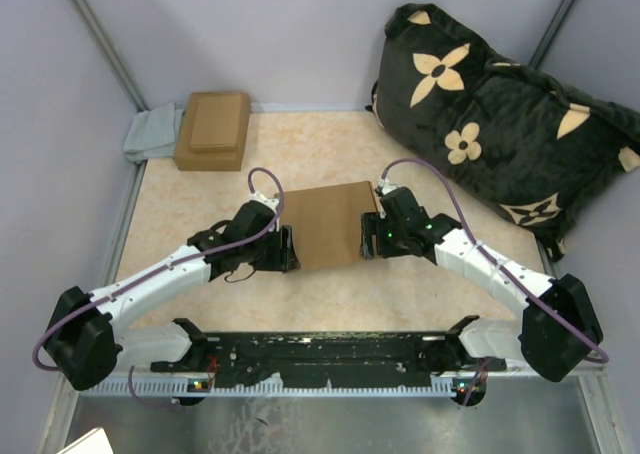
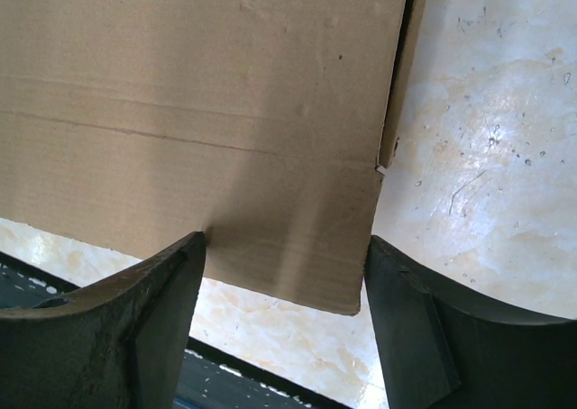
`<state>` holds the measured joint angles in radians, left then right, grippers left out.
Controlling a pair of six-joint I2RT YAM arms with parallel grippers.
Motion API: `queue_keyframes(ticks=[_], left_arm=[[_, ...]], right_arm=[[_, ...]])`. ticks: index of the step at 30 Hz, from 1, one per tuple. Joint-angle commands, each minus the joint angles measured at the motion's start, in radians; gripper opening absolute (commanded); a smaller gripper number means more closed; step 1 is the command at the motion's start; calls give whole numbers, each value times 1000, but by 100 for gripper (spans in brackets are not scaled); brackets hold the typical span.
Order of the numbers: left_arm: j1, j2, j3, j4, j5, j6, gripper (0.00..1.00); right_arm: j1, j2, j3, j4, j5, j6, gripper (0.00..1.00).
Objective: Fold the paper box
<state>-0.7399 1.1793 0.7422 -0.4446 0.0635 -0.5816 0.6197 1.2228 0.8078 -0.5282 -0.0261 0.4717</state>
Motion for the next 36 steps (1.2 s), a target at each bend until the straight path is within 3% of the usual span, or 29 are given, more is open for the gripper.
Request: queue_keyframes(ticks=[1, 12, 22, 36], left_arm=[[-6, -6, 3, 71, 3, -18, 60], [-6, 11, -19, 107, -53, -21, 57], [-6, 23, -7, 89, -59, -18, 57], [-6, 48, -35, 90, -77, -24, 55]], right_arm=[[10, 3, 45, 30, -18, -11, 70], [9, 41, -23, 121, 25, -11, 63], [10, 45, -6, 71, 127, -25, 70], [9, 46, -82, 124, 125, -15, 61]])
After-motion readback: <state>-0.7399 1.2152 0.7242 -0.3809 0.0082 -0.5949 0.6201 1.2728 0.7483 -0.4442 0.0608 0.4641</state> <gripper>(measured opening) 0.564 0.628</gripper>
